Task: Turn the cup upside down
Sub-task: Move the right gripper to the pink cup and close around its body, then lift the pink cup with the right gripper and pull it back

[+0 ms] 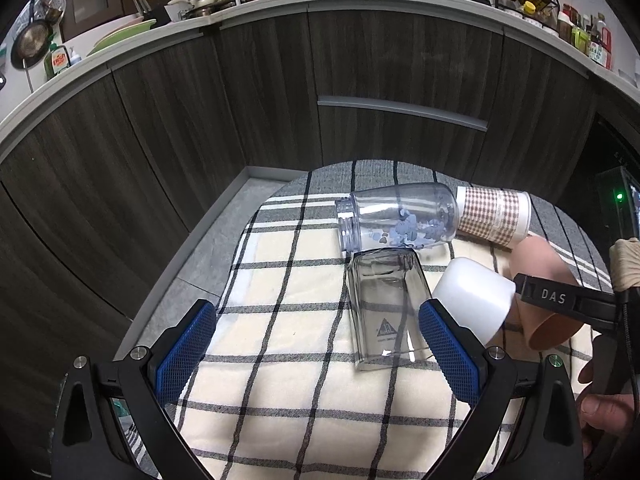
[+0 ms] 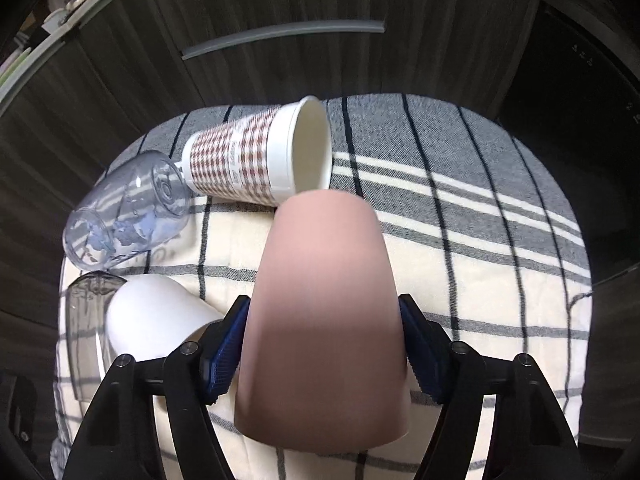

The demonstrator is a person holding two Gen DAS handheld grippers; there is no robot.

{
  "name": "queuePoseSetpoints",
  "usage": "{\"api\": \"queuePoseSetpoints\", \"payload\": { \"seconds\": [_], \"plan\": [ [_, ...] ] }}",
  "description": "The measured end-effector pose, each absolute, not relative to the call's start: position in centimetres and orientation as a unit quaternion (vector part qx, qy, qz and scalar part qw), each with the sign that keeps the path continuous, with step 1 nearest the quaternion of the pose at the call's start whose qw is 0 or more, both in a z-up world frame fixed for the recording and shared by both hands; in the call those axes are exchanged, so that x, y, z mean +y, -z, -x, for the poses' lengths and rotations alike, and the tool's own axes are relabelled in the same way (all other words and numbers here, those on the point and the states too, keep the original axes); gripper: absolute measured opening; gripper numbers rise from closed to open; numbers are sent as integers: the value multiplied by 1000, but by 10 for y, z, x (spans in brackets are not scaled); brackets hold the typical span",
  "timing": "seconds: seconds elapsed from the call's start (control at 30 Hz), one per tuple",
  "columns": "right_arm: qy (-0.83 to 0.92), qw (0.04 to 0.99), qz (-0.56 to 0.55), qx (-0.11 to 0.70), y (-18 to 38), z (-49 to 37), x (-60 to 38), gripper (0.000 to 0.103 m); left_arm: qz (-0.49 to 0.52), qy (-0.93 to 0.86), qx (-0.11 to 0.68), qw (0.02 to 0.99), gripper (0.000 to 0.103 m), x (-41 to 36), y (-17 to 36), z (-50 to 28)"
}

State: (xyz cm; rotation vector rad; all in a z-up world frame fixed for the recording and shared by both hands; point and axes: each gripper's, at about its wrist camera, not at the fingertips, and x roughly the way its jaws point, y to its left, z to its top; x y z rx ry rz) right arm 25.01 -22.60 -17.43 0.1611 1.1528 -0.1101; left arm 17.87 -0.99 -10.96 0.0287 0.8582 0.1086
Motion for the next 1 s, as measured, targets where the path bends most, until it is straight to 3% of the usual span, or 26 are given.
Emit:
{"api": "queuePoseSetpoints", "payload": {
  "seconds": [0.53,1.0],
  "plan": [
    [15,850,-90,518,116,-149,-197,71,-21,-43,407,912,103,22,77,-104],
    [13,867,-101,487,141,-46,-149,71,-34,-46,400,915,103,56,90,-30]
  ]
}}
